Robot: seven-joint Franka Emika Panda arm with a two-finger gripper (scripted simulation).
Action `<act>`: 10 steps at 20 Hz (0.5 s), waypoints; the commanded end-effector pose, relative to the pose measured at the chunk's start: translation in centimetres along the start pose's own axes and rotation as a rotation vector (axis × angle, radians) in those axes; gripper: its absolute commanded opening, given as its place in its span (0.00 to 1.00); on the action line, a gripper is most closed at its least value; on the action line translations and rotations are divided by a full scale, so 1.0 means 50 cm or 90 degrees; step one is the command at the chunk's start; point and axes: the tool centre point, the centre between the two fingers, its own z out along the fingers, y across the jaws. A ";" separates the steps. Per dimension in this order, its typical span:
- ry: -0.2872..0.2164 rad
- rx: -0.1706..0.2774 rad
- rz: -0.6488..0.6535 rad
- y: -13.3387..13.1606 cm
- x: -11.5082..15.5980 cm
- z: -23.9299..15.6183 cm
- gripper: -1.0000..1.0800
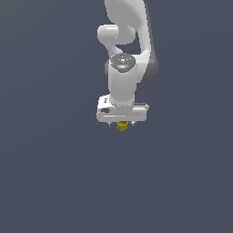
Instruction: Pick up the object and move it to a goal position.
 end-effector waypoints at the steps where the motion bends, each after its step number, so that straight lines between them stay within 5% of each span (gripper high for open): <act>1: 0.000 0.000 0.000 0.000 0.000 0.000 0.96; 10: -0.016 0.009 0.020 0.034 -0.008 0.004 0.96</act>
